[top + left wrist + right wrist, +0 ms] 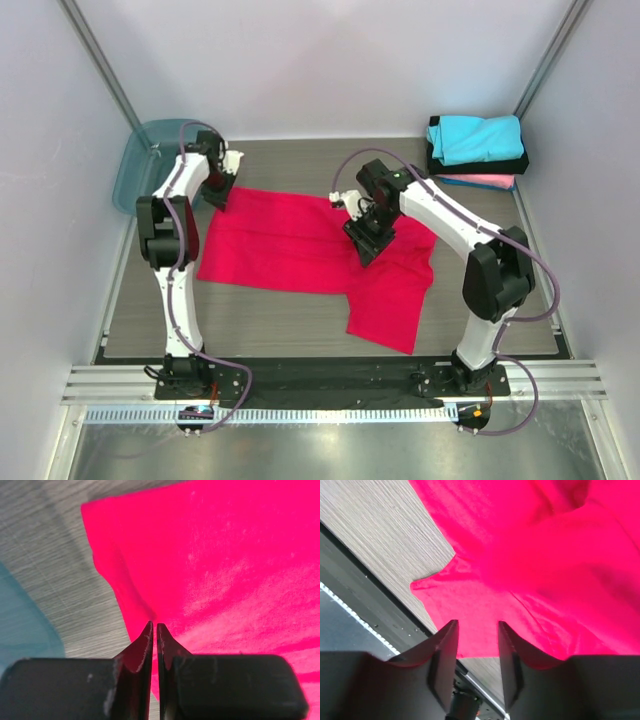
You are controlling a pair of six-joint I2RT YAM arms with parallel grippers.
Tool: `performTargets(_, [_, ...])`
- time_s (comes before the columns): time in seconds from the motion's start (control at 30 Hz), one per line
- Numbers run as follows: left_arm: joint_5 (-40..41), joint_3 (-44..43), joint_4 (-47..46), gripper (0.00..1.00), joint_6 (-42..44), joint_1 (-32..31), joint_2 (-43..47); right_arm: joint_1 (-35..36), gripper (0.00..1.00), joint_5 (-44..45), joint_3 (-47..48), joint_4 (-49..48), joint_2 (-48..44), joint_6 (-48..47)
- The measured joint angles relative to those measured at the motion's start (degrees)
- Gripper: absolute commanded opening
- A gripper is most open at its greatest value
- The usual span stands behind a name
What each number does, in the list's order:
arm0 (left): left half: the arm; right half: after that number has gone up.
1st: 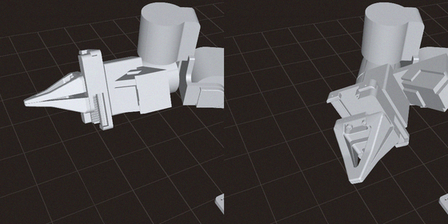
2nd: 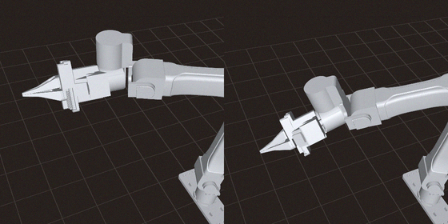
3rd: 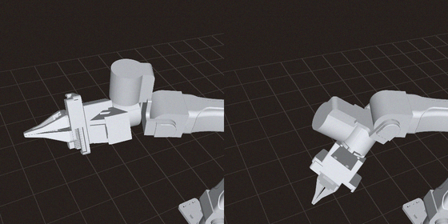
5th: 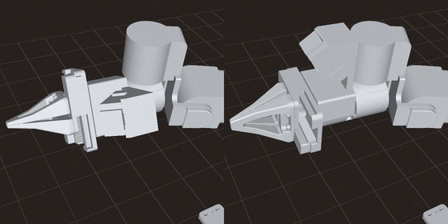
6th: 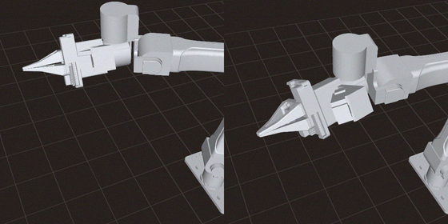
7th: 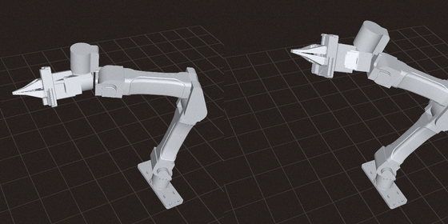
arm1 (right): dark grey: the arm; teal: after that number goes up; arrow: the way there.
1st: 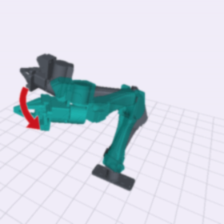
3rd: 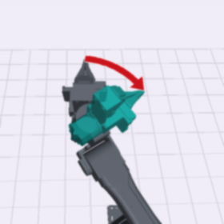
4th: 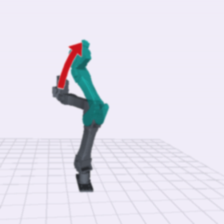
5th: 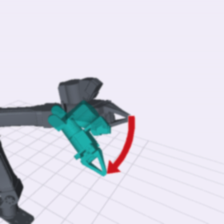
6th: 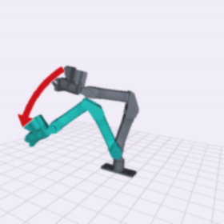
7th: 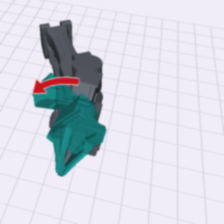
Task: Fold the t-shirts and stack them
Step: Fold the tshirt
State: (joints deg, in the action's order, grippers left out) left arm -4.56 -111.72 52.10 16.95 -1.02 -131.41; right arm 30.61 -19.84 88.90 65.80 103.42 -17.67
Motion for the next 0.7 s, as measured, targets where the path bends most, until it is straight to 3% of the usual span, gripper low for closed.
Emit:
performTargets(0.17, [-0.02,-2.01,1.25,0.07,-0.04,0.0,-1.01,-2.97,0.52,-0.72,-0.31,-2.29,-2.58,1.09])
performTargets(0.3, [-0.02,-2.03,2.23,0.07,-0.22,0.0,-1.97,-10.67,0.52,-1.01,0.81,-5.18,-1.97,2.38])
performTargets(0.5, [-0.02,-2.08,2.67,0.07,-0.37,0.0,-2.36,-23.06,0.51,0.63,10.08,-8.04,9.11,1.4])
performTargets(0.7, [0.0,-3.06,3.17,0.06,-0.42,-0.04,-2.89,-29.57,0.52,3.63,15.72,-9.11,18.67,-0.07])
